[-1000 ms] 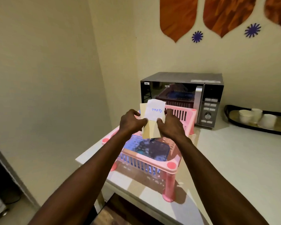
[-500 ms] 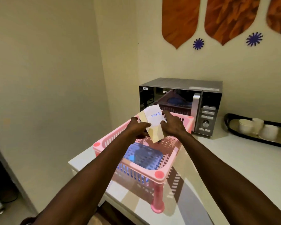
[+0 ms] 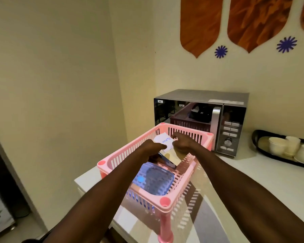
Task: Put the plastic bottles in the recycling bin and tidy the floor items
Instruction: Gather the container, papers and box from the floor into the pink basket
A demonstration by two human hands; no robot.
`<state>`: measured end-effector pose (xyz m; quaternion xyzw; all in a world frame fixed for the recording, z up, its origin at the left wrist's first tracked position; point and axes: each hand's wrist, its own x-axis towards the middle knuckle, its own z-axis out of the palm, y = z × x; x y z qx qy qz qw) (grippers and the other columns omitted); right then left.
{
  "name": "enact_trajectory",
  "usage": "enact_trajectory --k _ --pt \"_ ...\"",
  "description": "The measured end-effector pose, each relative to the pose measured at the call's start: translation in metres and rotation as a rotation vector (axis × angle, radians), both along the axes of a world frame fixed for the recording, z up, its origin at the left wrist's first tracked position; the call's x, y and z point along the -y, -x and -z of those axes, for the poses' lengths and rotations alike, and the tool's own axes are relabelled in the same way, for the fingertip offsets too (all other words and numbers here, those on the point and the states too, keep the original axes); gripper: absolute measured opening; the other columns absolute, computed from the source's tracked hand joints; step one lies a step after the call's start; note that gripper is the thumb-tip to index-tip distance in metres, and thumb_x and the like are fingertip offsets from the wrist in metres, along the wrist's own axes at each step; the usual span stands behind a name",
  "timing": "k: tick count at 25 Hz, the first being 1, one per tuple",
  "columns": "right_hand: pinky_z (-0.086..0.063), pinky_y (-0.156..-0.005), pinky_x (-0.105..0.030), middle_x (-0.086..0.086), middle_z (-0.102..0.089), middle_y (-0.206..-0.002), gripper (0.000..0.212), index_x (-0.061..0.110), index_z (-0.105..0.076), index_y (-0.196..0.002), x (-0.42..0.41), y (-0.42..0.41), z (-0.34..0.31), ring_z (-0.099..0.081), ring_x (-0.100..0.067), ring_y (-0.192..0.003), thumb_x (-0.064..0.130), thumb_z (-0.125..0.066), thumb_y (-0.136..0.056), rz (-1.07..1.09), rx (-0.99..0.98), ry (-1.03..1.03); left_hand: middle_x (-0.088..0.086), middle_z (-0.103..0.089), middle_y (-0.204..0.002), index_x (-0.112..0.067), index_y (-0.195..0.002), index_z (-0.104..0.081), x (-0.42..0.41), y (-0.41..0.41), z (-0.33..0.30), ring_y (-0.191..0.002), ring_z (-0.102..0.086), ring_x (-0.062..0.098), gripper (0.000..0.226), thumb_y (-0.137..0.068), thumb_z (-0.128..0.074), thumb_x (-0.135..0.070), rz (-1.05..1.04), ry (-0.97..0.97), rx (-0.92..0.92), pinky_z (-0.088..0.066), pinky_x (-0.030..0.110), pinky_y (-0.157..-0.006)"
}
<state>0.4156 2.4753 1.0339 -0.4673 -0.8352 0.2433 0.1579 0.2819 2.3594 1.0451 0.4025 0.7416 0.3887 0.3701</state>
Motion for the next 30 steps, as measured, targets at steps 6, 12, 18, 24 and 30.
enact_trajectory --k 6,12,18,24,30 --pt "-0.053 -0.1 -0.043 -0.012 -0.058 -0.136 0.033 0.013 -0.058 -0.131 -0.007 0.011 0.019 -0.056 -0.023 -0.106 0.013 -0.056 -0.098 -0.03 -0.014 0.129 0.012 -0.072 -0.063 0.001 -0.102 -0.055 0.001 0.015 0.006 -0.041 -0.063 0.016 0.038 -0.089 -0.073 -0.03 -0.024 0.065 -0.081 -0.052 0.027 -0.054" --pt "-0.058 -0.084 -0.039 -0.008 -0.064 -0.123 0.025 0.019 -0.061 -0.115 -0.01 0.011 0.024 -0.062 -0.022 -0.097 0.017 -0.065 -0.09 0.033 -0.201 0.139 0.007 -0.067 -0.066 -0.001 -0.097 -0.063 -0.003 0.027 0.013 -0.044 -0.058 0.012 0.039 -0.08 -0.08 -0.032 -0.111 -0.008 -0.263 -0.048 0.026 -0.051" --pt "-0.043 -0.064 -0.025 -0.005 -0.067 -0.128 0.032 0.024 -0.067 -0.118 -0.012 0.008 0.022 -0.062 -0.021 -0.097 0.018 -0.07 -0.087 0.117 -0.43 0.087 0.011 -0.077 -0.092 -0.007 -0.095 -0.075 -0.016 0.031 0.01 -0.081 -0.071 0.026 0.046 -0.074 -0.08 -0.048 -0.226 -0.121 -0.421 -0.058 0.035 -0.074" --pt "-0.049 -0.079 -0.03 -0.008 -0.074 -0.123 0.034 0.02 -0.072 -0.123 -0.014 0.002 0.016 -0.07 -0.03 -0.107 0.011 -0.068 -0.09 0.512 -0.711 -0.16 0.011 -0.062 -0.136 -0.011 -0.143 -0.049 -0.023 0.019 0.023 -0.122 -0.059 0.029 0.09 -0.075 -0.07 -0.067 -0.087 -0.17 -0.63 -0.048 0.036 -0.095" --pt "-0.056 -0.084 -0.038 -0.009 -0.072 -0.129 0.035 0.017 -0.071 -0.129 -0.034 -0.01 0.004 -0.069 -0.034 -0.11 0.014 -0.069 -0.094 0.584 -0.661 -0.2 0.008 -0.061 -0.135 -0.012 -0.129 -0.06 -0.026 0.023 0.032 -0.122 -0.057 0.026 0.085 -0.069 -0.074 -0.07 0.068 0.053 -0.743 -0.046 0.033 -0.09"
